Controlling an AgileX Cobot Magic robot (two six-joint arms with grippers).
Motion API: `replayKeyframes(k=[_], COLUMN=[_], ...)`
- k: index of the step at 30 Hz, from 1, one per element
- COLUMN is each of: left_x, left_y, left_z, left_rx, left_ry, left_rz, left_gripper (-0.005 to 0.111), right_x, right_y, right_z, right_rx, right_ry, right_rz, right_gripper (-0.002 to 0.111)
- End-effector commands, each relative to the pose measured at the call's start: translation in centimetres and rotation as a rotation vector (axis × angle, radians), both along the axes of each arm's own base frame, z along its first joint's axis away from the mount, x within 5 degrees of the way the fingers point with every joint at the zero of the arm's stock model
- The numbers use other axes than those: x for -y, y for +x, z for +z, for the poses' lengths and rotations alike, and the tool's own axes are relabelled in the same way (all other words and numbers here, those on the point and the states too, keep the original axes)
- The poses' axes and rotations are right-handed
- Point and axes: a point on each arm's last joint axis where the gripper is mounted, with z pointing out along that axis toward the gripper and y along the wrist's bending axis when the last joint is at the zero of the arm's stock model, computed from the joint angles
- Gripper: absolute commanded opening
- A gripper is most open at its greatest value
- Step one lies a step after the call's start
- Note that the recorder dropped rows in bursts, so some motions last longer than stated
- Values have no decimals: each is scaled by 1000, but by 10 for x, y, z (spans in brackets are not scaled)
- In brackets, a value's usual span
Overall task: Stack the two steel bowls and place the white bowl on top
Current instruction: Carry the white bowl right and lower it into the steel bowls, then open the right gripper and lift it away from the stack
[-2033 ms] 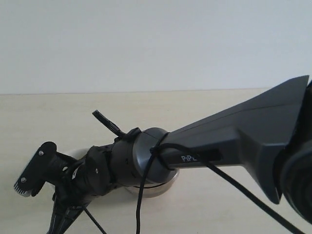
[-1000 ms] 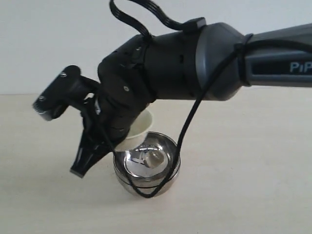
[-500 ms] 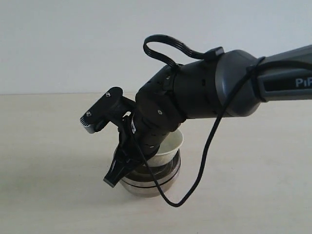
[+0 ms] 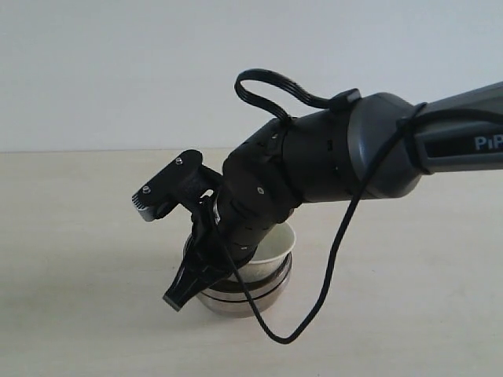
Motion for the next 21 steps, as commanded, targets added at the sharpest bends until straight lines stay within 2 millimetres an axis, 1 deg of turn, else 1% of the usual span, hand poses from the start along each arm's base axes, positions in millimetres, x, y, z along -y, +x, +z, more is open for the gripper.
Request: replayKeyframes(k=[1,3,4,7,8,12,17,20,21], left_x=[0,0,0,0,0,0,0,0,0], left_y=[0,0,0,0,0,0,0,0,0], left_z=[0,0,0,0,0,0,0,0,0], left_rx=[7,7,7,7,7,7,7,7,7], left_ry=[-5,-5,-5,-5,-5,-5,-5,-5,-5], left_rz=[-3,-3,-3,-3,-3,-3,-3,-3,-3], left_gripper=[4,4,4,4,4,4,4,4,4], right_x=[1,0,0,-2,-2,-2,-1,1,1], right_y=[0,0,0,0,0,0,-2,-3,-3], right_z=[1,1,2,4,4,9,26,34,35], right_rx=[8,7,8,15,18,27,60,74,77], right_ry=[5,13,22,35,38,49,89,106,109], right_rz=[3,1,-1,1,1,1,3,3,3], right_gripper=[4,13,21,39,40,37,31,19,13])
